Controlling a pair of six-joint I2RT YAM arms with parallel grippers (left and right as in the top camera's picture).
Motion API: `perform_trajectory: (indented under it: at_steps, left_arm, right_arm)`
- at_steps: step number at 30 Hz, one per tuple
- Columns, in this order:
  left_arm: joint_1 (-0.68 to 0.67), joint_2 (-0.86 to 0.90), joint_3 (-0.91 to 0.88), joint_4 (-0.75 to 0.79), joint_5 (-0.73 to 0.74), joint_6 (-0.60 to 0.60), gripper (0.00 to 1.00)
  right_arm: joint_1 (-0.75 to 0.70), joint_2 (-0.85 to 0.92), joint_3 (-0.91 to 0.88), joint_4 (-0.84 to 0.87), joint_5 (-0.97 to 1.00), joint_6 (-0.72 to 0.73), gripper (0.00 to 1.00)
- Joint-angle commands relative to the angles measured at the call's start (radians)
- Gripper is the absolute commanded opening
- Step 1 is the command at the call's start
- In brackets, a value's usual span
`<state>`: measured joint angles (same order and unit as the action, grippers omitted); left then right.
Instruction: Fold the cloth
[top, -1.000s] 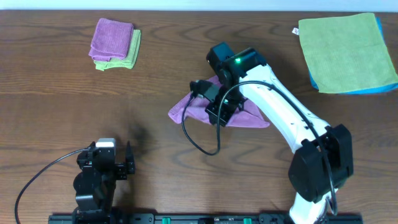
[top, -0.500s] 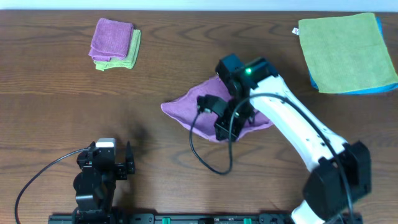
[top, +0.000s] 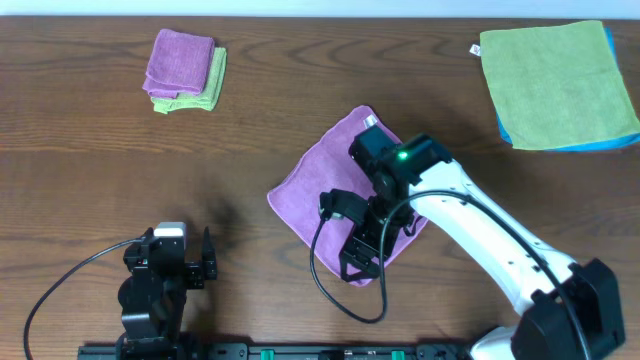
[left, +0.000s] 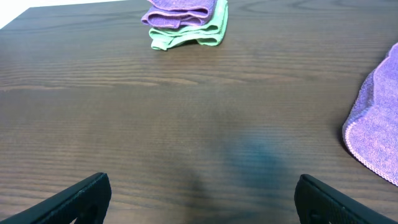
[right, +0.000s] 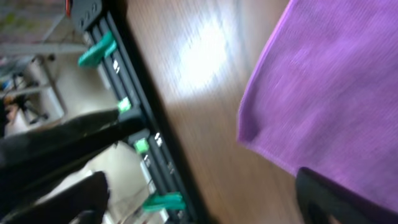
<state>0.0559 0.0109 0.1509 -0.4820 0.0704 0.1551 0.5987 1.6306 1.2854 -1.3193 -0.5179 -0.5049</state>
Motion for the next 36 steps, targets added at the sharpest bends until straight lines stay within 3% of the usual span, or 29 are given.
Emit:
perform_trajectory:
  at_steps: [1,5,13,19,24,29,36]
  left_arm:
    - [-0.004,-0.007,-0.014,-0.008,-0.001,0.008,0.95]
    - [-0.004,-0.007,-0.014,0.026,0.003,-0.005,0.96]
    - [-0.004,-0.006,-0.014,0.074,0.236,-0.085,0.95]
    - [-0.004,-0.006,-0.014,0.086,0.246,-0.093,0.95]
    - [-0.004,0.015,0.051,0.119,0.290,-0.240,0.95]
    - [-0.004,0.168,0.181,0.095,0.323,-0.315,0.95]
    - [-0.005,0.555,0.469,0.007,0.387,-0.467,0.95]
  right_arm:
    - [0.002,-0.015,0.002,0.049,-0.008,0.034,0.99]
    - [0.002,-0.015,0.002,0.169,-0.003,0.077,0.99]
    - [0.002,-0.009,0.002,0.397,0.024,0.246,0.99]
    - [0.002,-0.009,0.002,0.531,0.012,0.381,0.99]
    - [-0.024,-0.011,0.003,0.546,0.012,0.488,0.99]
    - [-0.108,-0.056,0.003,0.565,0.011,0.512,0.99]
    - [-0.284,-0.199,0.003,0.571,0.013,0.512,0.99]
